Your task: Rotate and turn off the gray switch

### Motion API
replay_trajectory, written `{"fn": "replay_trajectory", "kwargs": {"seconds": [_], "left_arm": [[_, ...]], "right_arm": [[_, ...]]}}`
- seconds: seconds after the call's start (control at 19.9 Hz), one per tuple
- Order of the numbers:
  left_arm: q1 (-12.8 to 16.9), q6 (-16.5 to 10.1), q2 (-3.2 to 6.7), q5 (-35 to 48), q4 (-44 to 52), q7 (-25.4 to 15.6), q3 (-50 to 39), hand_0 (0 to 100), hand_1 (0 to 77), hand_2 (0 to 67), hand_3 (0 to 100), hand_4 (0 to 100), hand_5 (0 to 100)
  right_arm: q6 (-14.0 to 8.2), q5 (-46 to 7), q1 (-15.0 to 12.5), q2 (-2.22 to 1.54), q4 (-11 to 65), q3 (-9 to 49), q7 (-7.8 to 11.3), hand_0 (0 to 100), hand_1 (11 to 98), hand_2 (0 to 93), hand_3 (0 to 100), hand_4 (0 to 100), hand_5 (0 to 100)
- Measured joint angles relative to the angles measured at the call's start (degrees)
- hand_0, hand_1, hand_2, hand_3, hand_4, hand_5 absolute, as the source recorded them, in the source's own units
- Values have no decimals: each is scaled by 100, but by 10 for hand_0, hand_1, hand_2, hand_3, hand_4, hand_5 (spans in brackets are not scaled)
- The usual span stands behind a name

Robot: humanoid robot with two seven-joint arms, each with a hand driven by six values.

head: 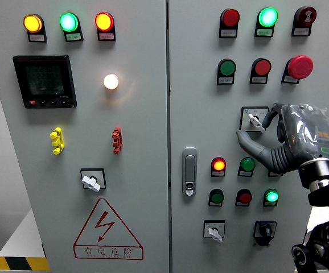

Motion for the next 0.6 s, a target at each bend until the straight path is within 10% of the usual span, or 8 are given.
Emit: {"fn": "replay_trajectory", "kwargs": {"seconds": [0.6], "left_arm": [[2,0,0,3,0,-1,1,844,0,134,187,82,109]], "right_arm": [[-49,-11,33,0,-53,-12,-24,509,311,671,1000,1000,1000]]}}
